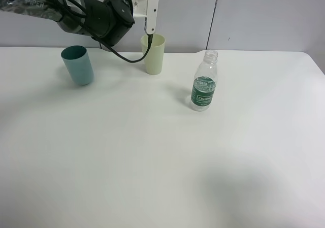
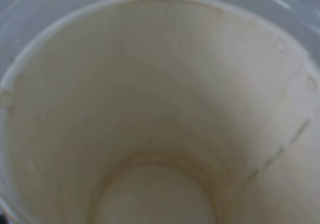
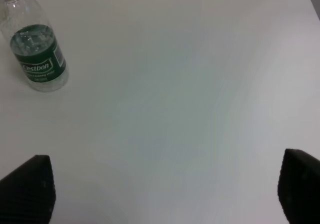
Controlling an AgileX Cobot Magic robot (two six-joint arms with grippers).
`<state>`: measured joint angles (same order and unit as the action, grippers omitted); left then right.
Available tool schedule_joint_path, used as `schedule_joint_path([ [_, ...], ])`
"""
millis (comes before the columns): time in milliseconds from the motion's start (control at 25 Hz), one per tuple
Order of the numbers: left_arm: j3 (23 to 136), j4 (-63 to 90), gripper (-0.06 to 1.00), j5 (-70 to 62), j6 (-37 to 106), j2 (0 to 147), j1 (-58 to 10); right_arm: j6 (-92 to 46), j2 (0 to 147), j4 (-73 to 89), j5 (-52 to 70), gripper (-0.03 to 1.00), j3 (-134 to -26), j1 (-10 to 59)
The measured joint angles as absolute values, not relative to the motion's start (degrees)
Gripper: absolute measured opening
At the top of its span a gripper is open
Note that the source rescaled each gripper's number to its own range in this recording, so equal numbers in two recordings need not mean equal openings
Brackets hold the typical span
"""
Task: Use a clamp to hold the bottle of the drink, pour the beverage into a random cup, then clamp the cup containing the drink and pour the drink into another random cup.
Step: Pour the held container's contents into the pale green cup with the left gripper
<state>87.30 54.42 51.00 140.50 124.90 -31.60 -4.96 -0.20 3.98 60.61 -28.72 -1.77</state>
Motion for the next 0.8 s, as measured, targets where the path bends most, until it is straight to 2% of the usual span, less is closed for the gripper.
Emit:
schedule_joint_path([
  [360,87.3,47.1,0.0,51.0,140.8,124.9,-31.6,-5.0,-0.2,4.0,60.6,0.78,-28.7,-1.8],
  [600,87.3,44.7,0.0,51.8,147.1,124.9,-31.6,-5.0,-0.2,4.0,60.6,0.78,-28.7,-1.8],
  [800,87.3,45.5,0.0,52.0,145.0,124.9,-31.7,-5.0,-0.2,4.0,60.6,0.78,-28.7,-1.8],
])
